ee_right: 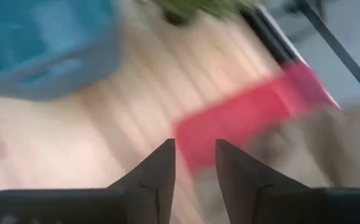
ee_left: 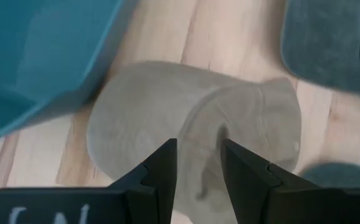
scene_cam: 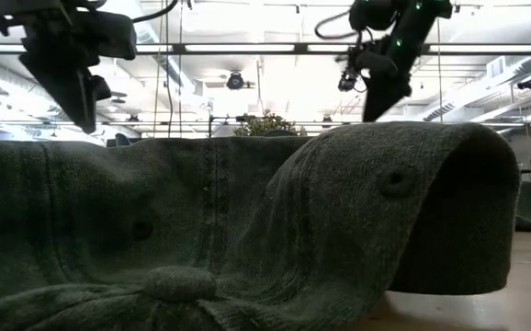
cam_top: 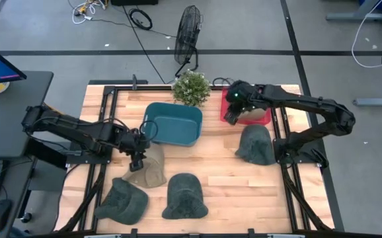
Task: Pick & Place hat
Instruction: Put the brown cap into the red bin
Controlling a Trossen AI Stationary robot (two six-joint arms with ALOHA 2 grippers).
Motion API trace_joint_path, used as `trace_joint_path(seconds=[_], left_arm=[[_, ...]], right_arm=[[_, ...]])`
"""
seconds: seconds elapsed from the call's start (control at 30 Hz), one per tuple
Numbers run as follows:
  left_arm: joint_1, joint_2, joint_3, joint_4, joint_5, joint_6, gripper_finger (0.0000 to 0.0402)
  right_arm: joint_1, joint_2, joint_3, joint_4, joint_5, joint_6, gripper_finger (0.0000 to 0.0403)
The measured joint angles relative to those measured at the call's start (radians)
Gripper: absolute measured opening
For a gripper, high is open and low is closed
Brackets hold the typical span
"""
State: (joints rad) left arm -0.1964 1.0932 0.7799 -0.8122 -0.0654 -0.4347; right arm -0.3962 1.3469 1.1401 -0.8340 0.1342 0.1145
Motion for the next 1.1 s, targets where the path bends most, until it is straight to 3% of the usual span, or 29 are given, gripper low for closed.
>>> trace_joint_path(seconds=[0.17,0.47,0.77,0.97,1.1], left_arm=[[-0.039,0.002,0.000,-0.041,0.001,-0.032,0.0167],[-0.062,0.035,-0.001,-0.072,-0.031,-0.060,0.0252],[-0.066,0.230,-0.002,-0.068,-0.047,-0.055,0.0251],[-0.072,0.323,-0.002,-0.064,-0.047,-0.043,0.0248],[-0.077,0.340,0.000,-0.063,-0.051,0.001,0.0215]], right_arm=[[0.088,0.018,0.000,0.094,-0.084,-0.051,0.0117],[0.195,0.050,0.001,0.184,-0.101,-0.075,0.0151],[0.240,0.074,0.001,0.249,-0.099,-0.080,0.0211],[0.274,0.074,0.001,0.301,-0.098,-0.081,0.0214],[0.308,0.074,0.001,0.365,-0.099,-0.093,0.0206]])
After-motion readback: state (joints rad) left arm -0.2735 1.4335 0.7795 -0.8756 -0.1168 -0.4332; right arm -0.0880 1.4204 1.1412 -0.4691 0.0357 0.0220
